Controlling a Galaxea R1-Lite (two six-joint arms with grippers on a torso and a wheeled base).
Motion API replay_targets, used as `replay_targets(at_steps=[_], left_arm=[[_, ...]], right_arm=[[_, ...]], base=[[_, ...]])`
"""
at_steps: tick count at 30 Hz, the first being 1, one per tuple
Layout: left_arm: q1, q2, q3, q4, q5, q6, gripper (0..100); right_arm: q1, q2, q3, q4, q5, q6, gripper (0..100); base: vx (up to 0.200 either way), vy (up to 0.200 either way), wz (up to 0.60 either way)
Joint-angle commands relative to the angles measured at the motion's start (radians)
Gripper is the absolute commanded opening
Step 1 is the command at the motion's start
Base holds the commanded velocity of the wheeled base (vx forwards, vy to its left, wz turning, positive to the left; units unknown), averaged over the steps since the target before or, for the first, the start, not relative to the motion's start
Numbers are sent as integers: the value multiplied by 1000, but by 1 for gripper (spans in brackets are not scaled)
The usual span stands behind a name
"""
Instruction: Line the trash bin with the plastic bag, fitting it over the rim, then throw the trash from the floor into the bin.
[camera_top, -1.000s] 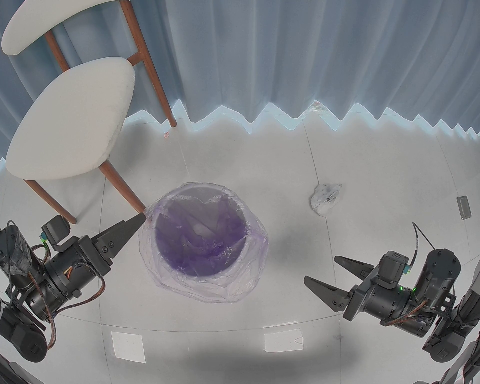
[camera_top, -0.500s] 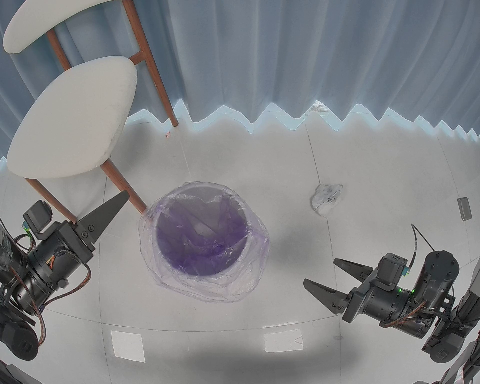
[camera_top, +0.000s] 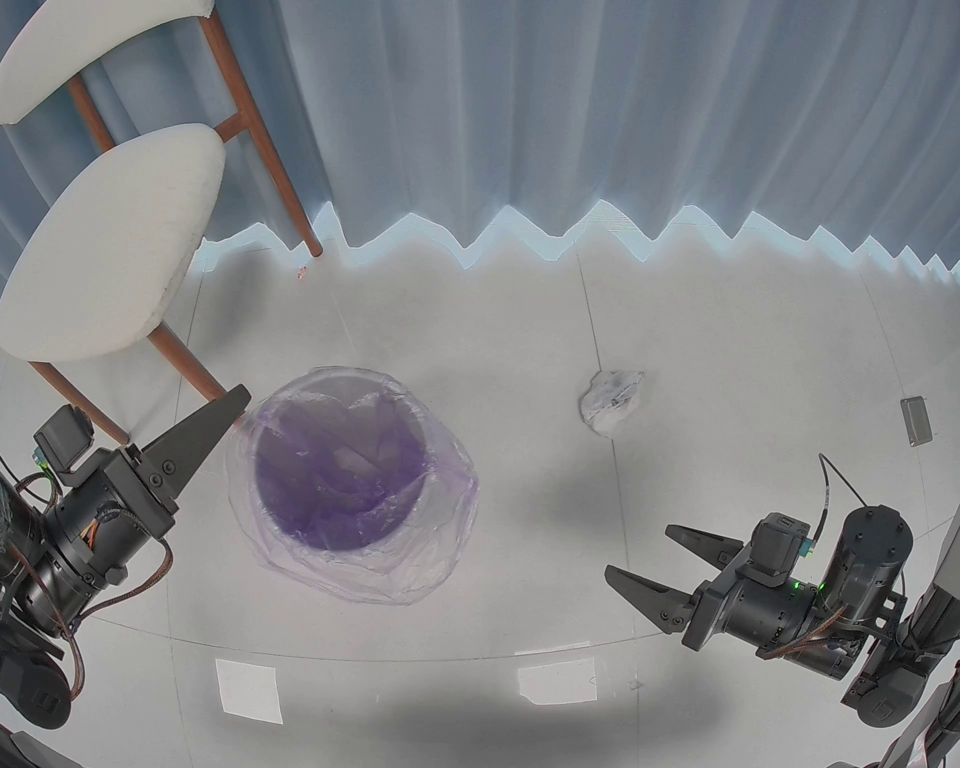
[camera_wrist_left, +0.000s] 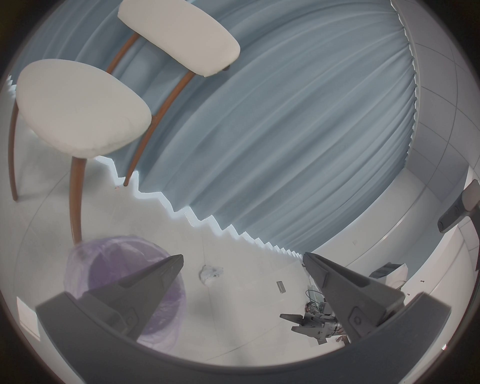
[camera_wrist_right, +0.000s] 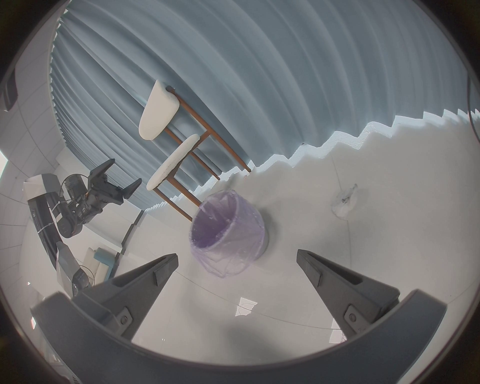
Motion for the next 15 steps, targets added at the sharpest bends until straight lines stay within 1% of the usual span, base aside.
replay_targets(at_steps=[1,4,10,11,12,13,14,15], left_arm=[[-3,-46,44,-1,-6,0,100],[-21,-75,75,4,-42,-2,100],[-23,-93,96,8,-52,20,100],[-23,-86,108,10,-52,73,100],[-23,-86,108,10,-52,73,100],[-18,-81,124,11,-48,133,100],[-18,-78,133,11,-48,153,100],[-18,-76,138,11,-47,162,100]], right_arm=[[1,12,2,-14,0,1,100],[1,18,14,-14,0,0,100],[3,26,29,-14,0,1,100],[4,27,43,-13,0,1,100],[4,27,43,-13,0,1,100],[3,38,45,-13,0,3,100],[3,46,43,-14,-1,3,100],[1,53,43,-14,-1,3,100]], base=[[0,0,0],[0,0,0],[0,0,0],[0,0,0],[0,0,0],[0,0,0],[0,0,0],[200,0,0]])
